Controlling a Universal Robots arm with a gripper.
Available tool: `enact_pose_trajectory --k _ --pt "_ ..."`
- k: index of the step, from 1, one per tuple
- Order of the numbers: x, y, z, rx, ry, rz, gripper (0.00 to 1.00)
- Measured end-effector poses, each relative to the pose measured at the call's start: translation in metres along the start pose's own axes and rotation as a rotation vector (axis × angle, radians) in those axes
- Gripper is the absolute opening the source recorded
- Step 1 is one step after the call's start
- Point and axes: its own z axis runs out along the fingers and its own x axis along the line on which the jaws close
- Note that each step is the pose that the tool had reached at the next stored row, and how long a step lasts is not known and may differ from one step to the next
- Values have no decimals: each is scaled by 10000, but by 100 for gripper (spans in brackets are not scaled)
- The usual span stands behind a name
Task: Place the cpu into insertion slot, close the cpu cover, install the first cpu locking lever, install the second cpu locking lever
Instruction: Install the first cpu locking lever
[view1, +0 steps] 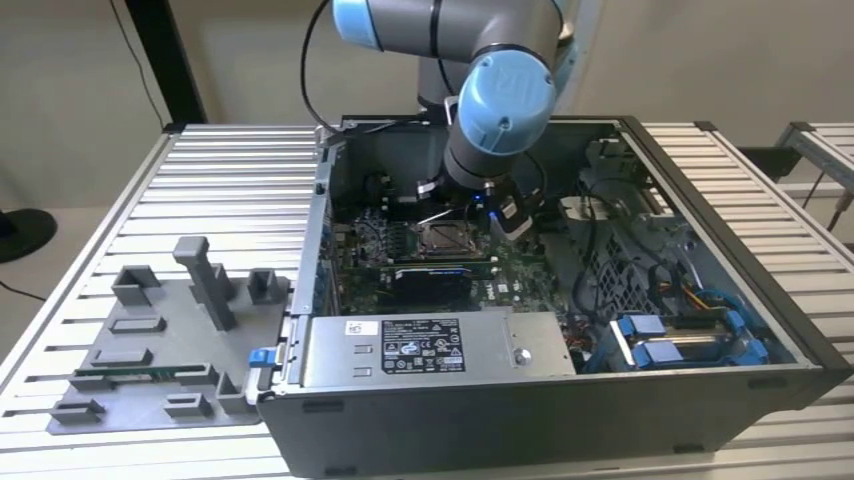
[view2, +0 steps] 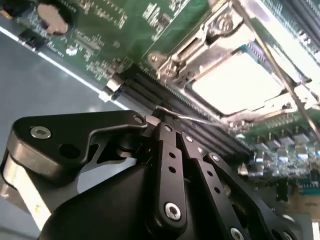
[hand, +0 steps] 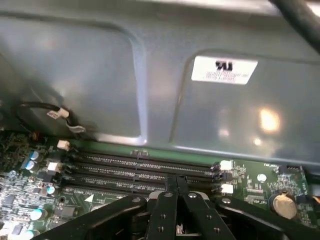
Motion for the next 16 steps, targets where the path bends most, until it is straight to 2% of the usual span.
enact_pose_trajectory --k 2,3,5,7,10,11,12,16 --pt "-3 34 -50 -4 17 11 0" --pt "-3 37 -53 -10 55 36 0" --pt "5 37 -53 6 218 145 0" --pt "14 38 -54 25 411 276 0" --pt "29 40 -54 221 692 451 0" --pt "30 40 -54 291 811 527 0" --pt "31 42 -57 328 873 568 0" --pt "22 134 -194 342 884 575 0"
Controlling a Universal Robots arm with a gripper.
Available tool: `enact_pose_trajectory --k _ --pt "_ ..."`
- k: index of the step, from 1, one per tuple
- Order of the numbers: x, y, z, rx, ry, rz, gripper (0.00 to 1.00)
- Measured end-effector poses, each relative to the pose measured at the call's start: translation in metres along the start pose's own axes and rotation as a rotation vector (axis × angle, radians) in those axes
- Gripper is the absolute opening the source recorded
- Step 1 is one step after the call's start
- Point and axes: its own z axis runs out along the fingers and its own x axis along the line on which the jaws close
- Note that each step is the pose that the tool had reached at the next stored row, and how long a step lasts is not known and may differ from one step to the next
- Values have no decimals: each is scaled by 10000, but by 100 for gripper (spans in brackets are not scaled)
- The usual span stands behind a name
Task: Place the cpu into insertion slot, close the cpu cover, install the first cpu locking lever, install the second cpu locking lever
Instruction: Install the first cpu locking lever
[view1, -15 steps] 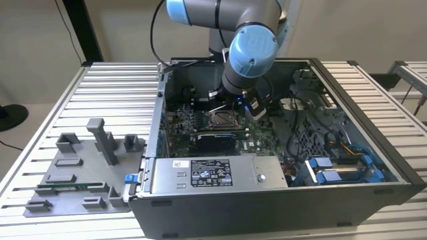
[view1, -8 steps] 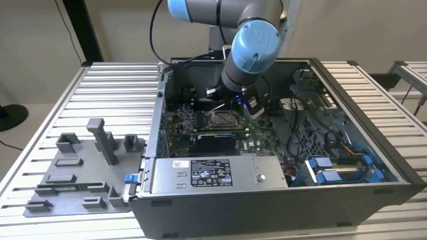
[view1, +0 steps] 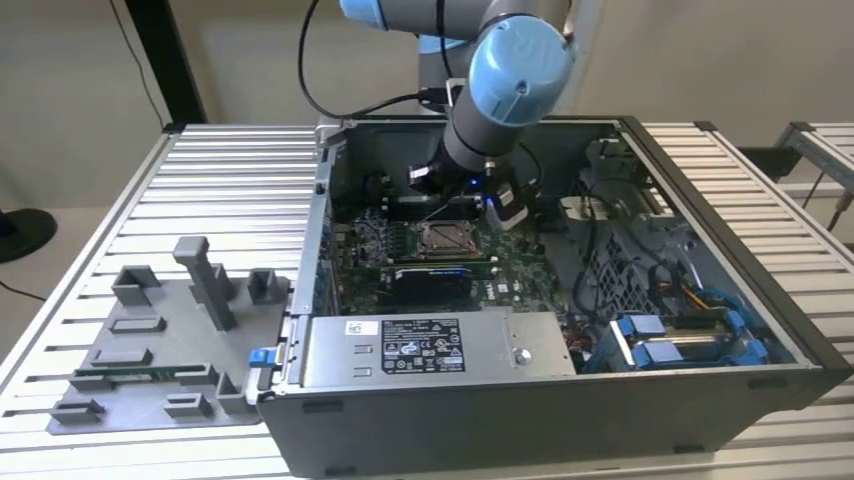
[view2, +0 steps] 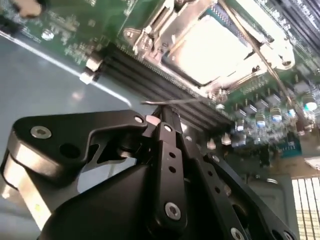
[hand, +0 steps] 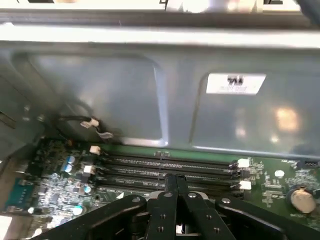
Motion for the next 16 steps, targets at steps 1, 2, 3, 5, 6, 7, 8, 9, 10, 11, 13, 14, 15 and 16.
enact_pose_trajectory --k 1,2,3,5,6,7,8,9,10,11,13,14,15,16 --pt "2 24 -37 -2 0 -1 0" --pt "5 50 -78 -2 0 -1 0" --pt "7 73 -115 -3 0 -1 0" --pt "11 120 -191 -3 0 -1 0" --pt "14 145 -230 -3 0 -1 0" --pt "14 155 -245 20 3 0 0" --pt "14 155 -245 112 16 15 0" --pt "14 155 -246 280 60 52 0" --pt "15 156 -246 456 99 88 0" --pt "15 159 -244 632 114 108 0" --pt "14 165 -240 996 138 143 0" --pt "14 169 -238 1180 146 158 0" --pt "15 176 -233 1355 151 174 0" --pt "18 181 -230 1550 159 191 0"
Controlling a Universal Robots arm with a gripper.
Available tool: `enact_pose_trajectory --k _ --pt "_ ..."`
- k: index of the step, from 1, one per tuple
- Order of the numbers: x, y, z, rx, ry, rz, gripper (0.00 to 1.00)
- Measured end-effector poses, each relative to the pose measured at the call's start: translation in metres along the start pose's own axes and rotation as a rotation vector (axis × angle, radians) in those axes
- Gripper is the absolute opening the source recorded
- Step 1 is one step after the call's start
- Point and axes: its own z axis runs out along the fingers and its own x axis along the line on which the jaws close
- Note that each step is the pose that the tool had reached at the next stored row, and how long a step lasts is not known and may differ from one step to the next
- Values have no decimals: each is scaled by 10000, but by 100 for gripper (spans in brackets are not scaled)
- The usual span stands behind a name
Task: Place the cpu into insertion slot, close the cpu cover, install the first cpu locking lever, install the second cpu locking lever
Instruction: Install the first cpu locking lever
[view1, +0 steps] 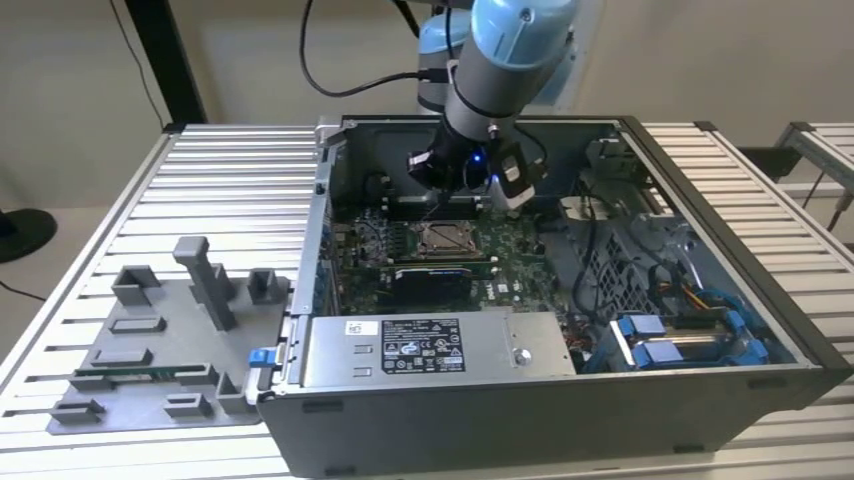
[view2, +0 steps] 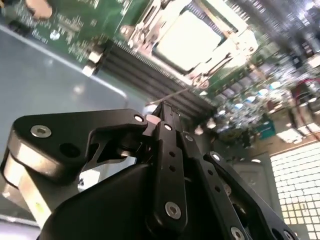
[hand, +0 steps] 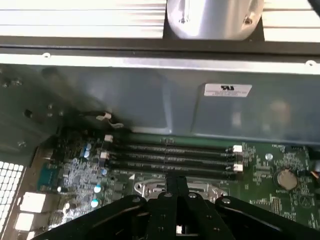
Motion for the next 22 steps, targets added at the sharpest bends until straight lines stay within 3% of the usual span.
enact_pose_trajectory --k 2,3,4,5,7,8,9,10,13,14,15,18,22 --pt "4 10 5 358 10 35 0" --pt "4 17 8 550 -17 40 0" --pt "5 26 12 732 -153 0 0" --pt "4 40 18 827 -319 -57 0" --pt "4 77 34 855 -651 -181 0" --pt "11 98 44 855 -758 -222 0" --pt "35 116 55 830 -813 -244 0" --pt "67 126 62 742 -838 -257 0" --pt "137 131 71 197 -900 -287 0" --pt "145 131 71 38 -941 -290 0" --pt "154 130 71 -53 -962 -280 0" --pt "157 119 68 -74 -962 -257 0" --pt "303 39 46 -76 -965 -258 0"
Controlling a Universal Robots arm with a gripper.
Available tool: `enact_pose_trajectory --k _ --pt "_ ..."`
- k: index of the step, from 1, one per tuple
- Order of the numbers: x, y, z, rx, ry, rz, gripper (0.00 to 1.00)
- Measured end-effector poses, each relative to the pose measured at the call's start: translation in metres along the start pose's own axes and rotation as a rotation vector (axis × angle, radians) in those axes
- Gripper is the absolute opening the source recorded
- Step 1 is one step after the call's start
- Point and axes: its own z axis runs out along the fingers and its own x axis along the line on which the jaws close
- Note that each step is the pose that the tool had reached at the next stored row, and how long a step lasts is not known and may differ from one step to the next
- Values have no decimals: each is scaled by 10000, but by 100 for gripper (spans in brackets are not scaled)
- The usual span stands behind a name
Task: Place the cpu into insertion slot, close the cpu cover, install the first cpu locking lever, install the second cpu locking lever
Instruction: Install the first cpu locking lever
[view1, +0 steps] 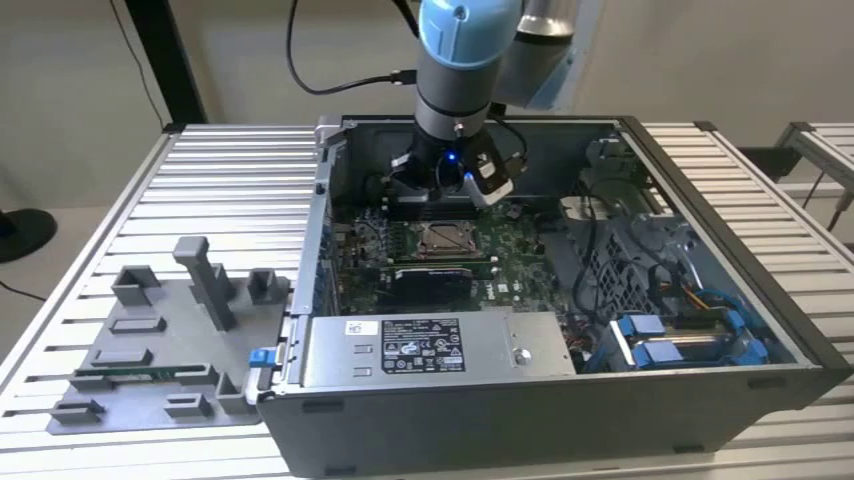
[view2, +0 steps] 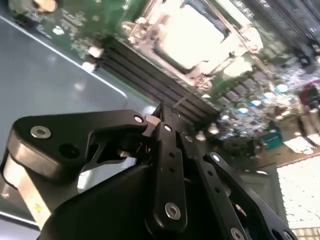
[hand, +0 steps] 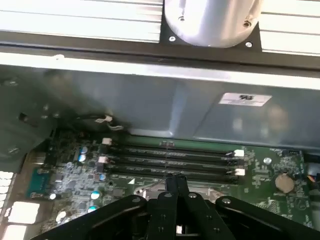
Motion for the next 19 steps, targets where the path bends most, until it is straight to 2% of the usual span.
enact_pose_trajectory --k 6,8,10,12,14,16,19 --pt "237 -86 -73 3 -5 -2 0" --pt "326 -83 -78 6 -6 -5 0" --pt "359 -29 -48 7 -35 -19 0" --pt "393 -30 -18 9 -132 -66 0" --pt "450 -40 13 15 -151 -75 0" --pt "501 -49 41 25 -226 -106 0" --pt "512 -60 68 41 -232 -108 0"
